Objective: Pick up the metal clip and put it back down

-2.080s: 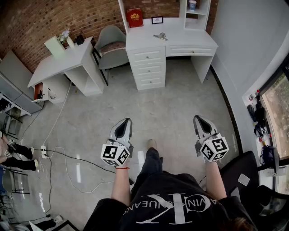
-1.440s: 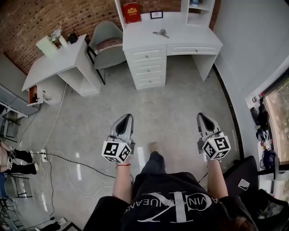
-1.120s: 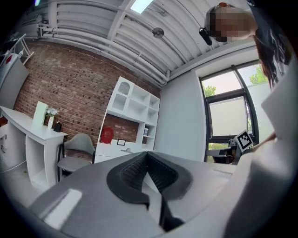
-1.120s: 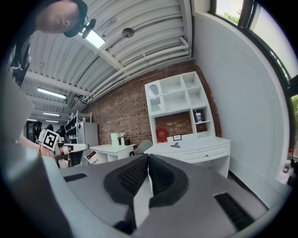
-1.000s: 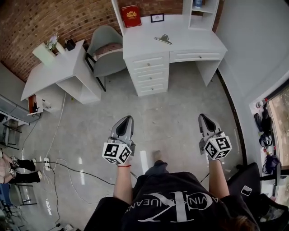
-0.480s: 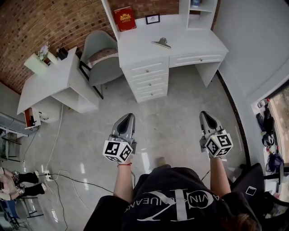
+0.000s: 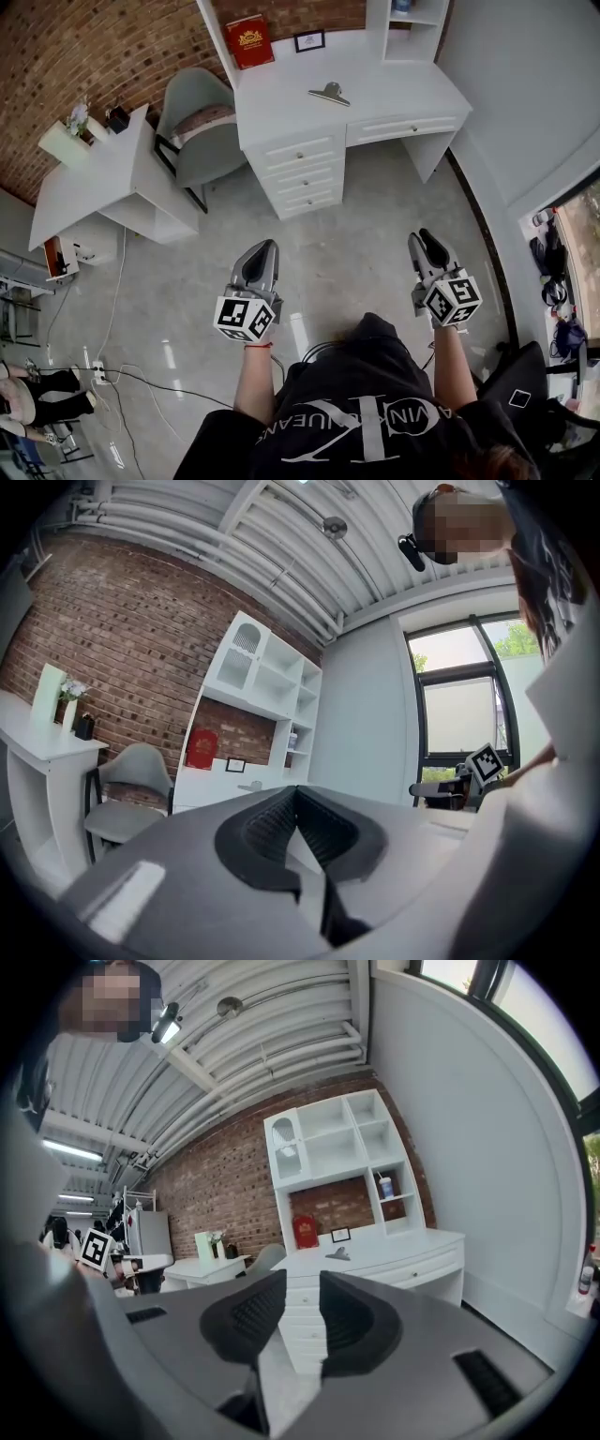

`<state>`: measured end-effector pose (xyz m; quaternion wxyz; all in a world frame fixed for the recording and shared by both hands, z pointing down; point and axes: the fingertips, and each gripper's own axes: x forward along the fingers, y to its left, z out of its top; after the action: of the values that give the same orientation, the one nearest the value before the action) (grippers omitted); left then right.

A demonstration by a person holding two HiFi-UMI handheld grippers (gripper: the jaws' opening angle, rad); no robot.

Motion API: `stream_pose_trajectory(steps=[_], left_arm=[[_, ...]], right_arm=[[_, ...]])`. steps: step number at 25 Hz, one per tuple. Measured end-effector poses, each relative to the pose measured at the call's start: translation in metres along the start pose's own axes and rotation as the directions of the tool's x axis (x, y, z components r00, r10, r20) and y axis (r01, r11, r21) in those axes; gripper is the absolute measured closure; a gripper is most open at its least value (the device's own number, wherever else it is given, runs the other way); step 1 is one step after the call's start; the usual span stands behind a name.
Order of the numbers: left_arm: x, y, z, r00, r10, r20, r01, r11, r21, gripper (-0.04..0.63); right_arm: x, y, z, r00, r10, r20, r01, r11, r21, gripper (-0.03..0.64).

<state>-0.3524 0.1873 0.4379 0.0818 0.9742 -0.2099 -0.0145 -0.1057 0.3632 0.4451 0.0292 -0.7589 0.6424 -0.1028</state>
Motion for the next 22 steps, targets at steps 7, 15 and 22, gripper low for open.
stream_pose_trajectory(steps=[7, 15, 22], left_arm=[[0.046, 0.019, -0.009, 1.000, 0.008, -0.029, -0.007, 1.000, 0.002, 0.584], [0.134, 0.045, 0.005, 0.999, 0.039, -0.012, -0.039, 0.999, -0.010, 0.584], [0.206, 0.057, 0.003, 0.998, 0.057, -0.027, -0.058, 0.998, -0.027, 0.584]], right_arm=[[0.042, -0.041, -0.003, 1.000, -0.012, -0.007, 0.012, 1.000, 0.007, 0.535], [0.119, -0.098, 0.022, 0.999, 0.024, -0.026, -0.024, 1.000, -0.004, 0.535], [0.184, -0.146, 0.033, 0.997, 0.065, -0.052, -0.066, 0.998, -0.001, 0.537]])
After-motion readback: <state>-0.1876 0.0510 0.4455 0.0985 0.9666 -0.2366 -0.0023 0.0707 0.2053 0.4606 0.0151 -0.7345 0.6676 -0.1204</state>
